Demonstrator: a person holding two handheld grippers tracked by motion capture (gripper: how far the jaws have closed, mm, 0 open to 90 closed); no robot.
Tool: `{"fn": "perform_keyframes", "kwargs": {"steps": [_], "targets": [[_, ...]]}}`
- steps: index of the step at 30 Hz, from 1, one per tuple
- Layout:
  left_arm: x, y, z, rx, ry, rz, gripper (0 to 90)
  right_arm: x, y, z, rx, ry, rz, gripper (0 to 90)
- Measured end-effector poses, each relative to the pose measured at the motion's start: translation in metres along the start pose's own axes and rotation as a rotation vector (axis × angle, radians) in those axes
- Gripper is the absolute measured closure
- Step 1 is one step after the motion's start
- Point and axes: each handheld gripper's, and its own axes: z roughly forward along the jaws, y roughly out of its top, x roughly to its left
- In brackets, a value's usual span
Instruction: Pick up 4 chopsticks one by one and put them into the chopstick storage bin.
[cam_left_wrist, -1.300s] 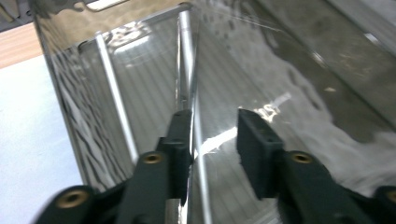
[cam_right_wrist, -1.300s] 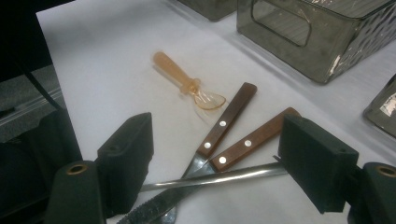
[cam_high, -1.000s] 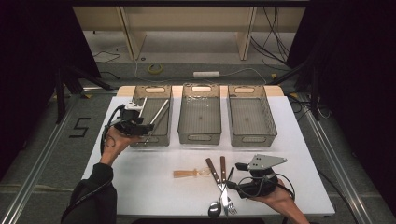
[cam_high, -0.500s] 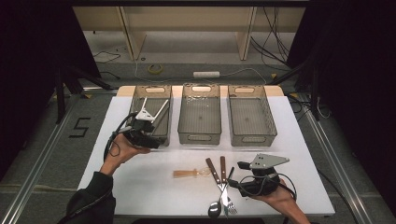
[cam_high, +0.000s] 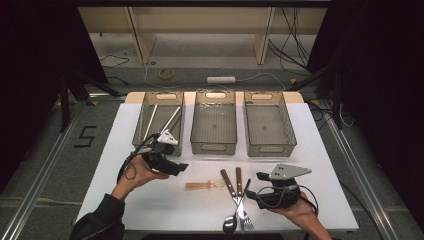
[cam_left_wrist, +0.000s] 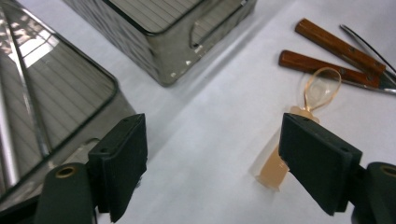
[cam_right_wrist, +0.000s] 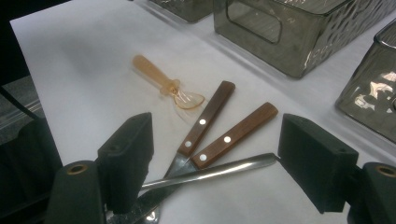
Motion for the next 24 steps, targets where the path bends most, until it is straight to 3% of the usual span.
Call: {"fn": "perform_keyframes", "kwargs": {"steps": [14, 24], "targets": [[-0.026, -0.002, 0.012, 0.056, -0.050, 0.087, 20.8, -0.004, -0.002, -0.003, -0.023, 0.004, 0.013, 27.7], [-0.037, 0.000, 0.022, 0.117, -0.071, 0.151, 20.9, -0.004, -0.003, -0.002, -0.018, 0.012, 0.015, 27.7]]}}
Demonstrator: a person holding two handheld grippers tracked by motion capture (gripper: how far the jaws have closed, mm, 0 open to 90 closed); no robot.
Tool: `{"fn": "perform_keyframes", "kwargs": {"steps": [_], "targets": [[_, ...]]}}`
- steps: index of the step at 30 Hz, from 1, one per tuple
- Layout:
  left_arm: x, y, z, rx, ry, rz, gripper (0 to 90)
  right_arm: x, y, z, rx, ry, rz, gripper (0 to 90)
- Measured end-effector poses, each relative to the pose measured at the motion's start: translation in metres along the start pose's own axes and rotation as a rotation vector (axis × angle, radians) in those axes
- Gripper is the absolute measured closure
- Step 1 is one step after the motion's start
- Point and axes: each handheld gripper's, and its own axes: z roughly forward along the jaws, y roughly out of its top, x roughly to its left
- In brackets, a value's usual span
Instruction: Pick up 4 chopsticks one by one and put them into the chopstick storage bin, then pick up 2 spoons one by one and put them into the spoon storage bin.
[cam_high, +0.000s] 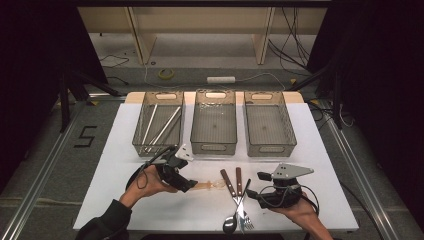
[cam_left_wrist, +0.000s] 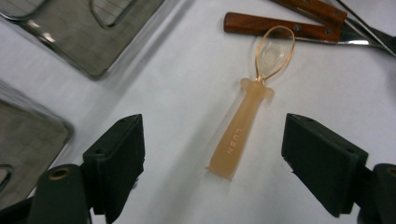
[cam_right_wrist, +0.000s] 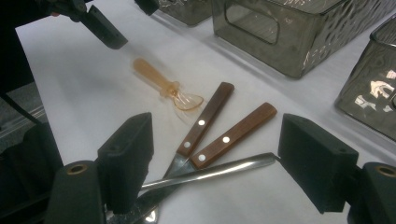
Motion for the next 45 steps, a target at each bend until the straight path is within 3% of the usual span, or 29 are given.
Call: {"fn": "perform_keyframes", "kwargs": {"steps": [6, 11, 20, 45], "targets": [[-0.007, -0.001, 0.014, 0.075, -0.006, 0.037, 21.6, 0.000, 0.000, 0.000, 0.001, -0.001, -0.002, 27.7], [-0.009, -0.001, 0.020, 0.110, -0.009, 0.060, 22.7, 0.002, 0.001, 0.001, 0.003, 0.001, -0.005, 27.7], [-0.013, 0.000, 0.029, 0.166, -0.024, 0.107, 33.0, 0.000, -0.001, 0.001, 0.007, 0.002, -0.003, 27.7], [-0.010, 0.001, 0.040, 0.198, -0.058, 0.176, 66.6, 0.003, -0.001, 0.002, 0.026, -0.004, -0.016, 27.7]]}}
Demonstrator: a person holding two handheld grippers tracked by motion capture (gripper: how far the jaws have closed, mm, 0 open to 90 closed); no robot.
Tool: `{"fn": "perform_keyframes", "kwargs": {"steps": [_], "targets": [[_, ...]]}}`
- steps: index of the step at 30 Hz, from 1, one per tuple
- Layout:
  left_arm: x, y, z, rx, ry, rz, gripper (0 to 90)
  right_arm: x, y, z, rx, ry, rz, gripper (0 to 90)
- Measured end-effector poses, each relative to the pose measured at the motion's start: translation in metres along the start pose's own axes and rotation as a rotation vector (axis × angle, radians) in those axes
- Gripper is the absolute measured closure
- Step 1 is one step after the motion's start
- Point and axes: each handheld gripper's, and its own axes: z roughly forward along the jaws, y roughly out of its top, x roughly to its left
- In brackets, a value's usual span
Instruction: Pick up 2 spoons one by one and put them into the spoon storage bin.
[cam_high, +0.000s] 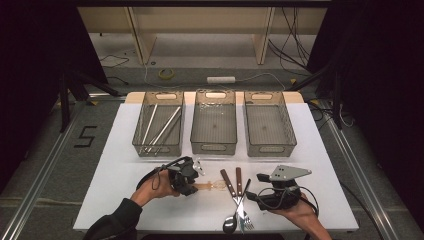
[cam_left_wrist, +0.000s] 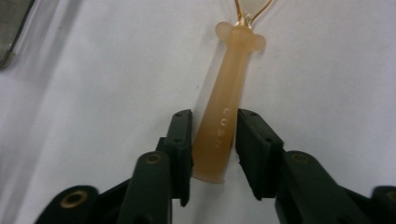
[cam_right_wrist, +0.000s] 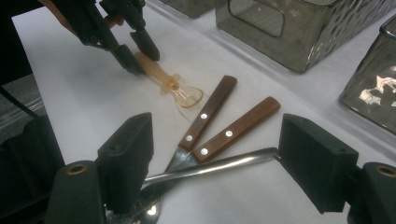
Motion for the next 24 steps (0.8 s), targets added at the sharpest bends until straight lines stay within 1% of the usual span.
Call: {"fn": "perform_keyframes", "kwargs": {"steps": [3, 4, 7, 10, 13, 14, 17, 19, 22, 24], "targets": [[-0.002, 0.001, 0.000, 0.000, 0.005, 0.018, 68.8, 0.000, 0.000, 0.000, 0.000, 0.000, -0.001, 27.7], [-0.002, 0.001, 0.000, 0.013, 0.009, 0.038, 69.8, 0.000, 0.000, 0.000, -0.001, -0.001, 0.000, 27.7], [-0.003, 0.001, -0.001, 0.012, 0.009, 0.056, 72.5, 0.000, 0.000, 0.000, 0.000, -0.001, -0.002, 27.8], [-0.003, 0.000, -0.001, -0.001, 0.008, 0.056, 73.0, 0.000, 0.000, 0.000, -0.001, -0.001, -0.001, 27.7], [-0.003, 0.000, -0.001, -0.002, 0.013, 0.061, 73.3, 0.000, 0.000, -0.001, -0.003, -0.001, -0.002, 27.7], [-0.004, -0.001, -0.001, -0.012, 0.013, 0.047, 73.4, 0.000, 0.000, -0.001, -0.003, -0.002, -0.002, 27.8], [-0.002, -0.001, -0.002, -0.024, 0.011, 0.033, 73.6, 0.001, 0.000, -0.001, -0.005, -0.003, -0.003, 27.8], [-0.001, -0.001, -0.005, -0.044, 0.000, 0.025, 73.6, 0.001, 0.000, -0.002, -0.005, -0.003, -0.004, 27.8], [-0.001, 0.000, -0.011, -0.070, 0.003, 0.009, 73.6, 0.001, 0.000, -0.002, -0.006, -0.004, -0.005, 27.8], [0.000, 0.001, -0.015, -0.096, 0.001, -0.011, 73.7, 0.000, 0.000, -0.002, -0.006, -0.004, -0.004, 27.8]]}}
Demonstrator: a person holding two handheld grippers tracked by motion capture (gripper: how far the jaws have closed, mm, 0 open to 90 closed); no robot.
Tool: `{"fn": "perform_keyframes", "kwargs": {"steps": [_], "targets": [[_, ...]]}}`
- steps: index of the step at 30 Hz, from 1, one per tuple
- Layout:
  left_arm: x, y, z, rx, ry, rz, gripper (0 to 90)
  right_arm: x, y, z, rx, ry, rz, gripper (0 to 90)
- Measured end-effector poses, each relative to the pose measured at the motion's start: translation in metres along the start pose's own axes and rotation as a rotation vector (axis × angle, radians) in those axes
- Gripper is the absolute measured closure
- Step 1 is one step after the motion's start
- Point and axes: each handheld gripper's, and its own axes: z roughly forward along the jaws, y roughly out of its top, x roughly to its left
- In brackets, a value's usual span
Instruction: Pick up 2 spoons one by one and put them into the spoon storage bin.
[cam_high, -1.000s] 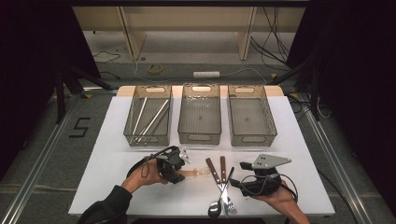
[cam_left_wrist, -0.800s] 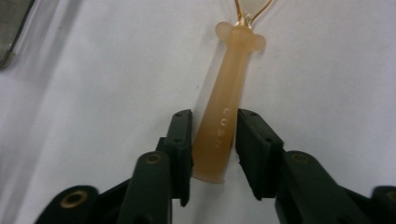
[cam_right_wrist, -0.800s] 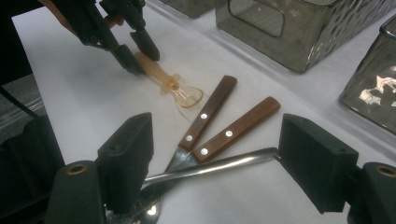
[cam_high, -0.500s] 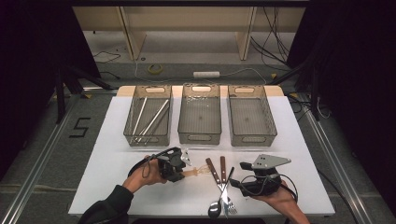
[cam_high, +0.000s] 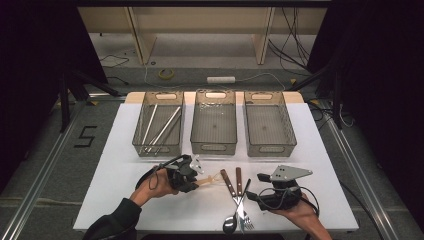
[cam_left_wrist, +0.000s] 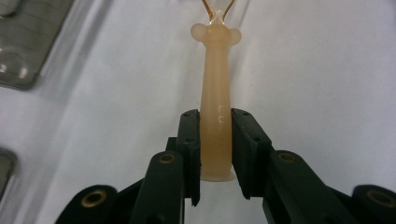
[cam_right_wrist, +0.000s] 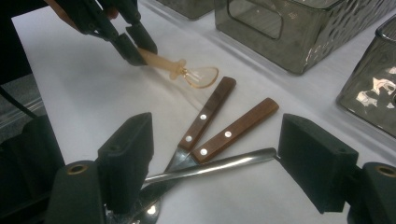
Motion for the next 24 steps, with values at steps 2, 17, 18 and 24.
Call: {"fn": "perform_keyframes", "kwargs": {"steps": [2, 17, 18, 24], "targets": [[0.000, 0.001, -0.004, -0.018, 0.009, -0.009, 73.6, 0.000, 0.000, 0.000, 0.000, -0.002, 0.000, 27.8], [0.011, 0.006, -0.028, -0.184, 0.088, -0.143, 73.6, -0.001, 0.000, 0.001, 0.003, -0.007, 0.006, 27.8], [0.013, 0.006, -0.030, -0.194, 0.098, -0.146, 73.6, -0.001, 0.000, 0.001, 0.003, -0.008, 0.007, 27.8], [0.023, 0.007, -0.038, -0.275, 0.122, -0.211, 73.5, -0.001, 0.000, 0.001, 0.003, -0.008, 0.007, 27.8]]}}
